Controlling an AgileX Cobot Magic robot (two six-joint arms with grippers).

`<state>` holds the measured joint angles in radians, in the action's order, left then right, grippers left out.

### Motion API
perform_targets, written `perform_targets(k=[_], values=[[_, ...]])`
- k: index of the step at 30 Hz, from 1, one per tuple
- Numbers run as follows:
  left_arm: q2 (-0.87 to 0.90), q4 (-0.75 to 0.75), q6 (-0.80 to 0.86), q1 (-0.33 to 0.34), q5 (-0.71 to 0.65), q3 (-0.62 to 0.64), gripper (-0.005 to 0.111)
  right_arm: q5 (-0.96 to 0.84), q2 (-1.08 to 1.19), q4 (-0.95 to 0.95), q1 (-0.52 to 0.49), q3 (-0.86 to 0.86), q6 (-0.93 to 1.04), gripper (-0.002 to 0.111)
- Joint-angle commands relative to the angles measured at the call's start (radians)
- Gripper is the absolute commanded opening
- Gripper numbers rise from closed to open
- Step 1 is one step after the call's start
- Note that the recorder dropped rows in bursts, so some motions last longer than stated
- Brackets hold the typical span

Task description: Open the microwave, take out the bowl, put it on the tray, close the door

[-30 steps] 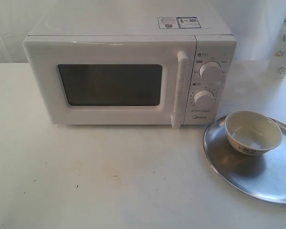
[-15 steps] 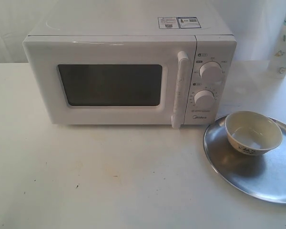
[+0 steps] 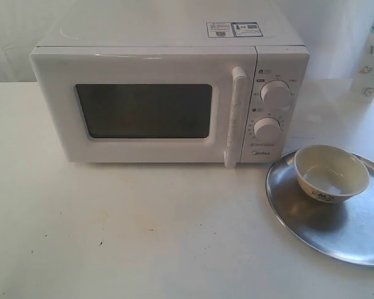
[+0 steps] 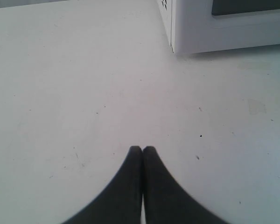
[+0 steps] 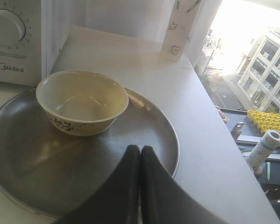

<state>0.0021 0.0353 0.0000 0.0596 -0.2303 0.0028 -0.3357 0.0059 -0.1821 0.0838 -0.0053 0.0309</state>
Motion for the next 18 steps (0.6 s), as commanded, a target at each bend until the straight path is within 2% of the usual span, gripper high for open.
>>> perform_targets(k=[1, 18], values=[[-0.002, 0.009, 0.000, -0.003, -0.002, -0.003, 0.000, -0.001, -0.006, 0.001, -0.005, 0.005, 0.010, 0.000], [-0.002, 0.009, 0.000, -0.003, -0.002, -0.003, 0.000, -0.001, -0.006, 0.001, -0.005, 0.005, -0.008, 0.000]])
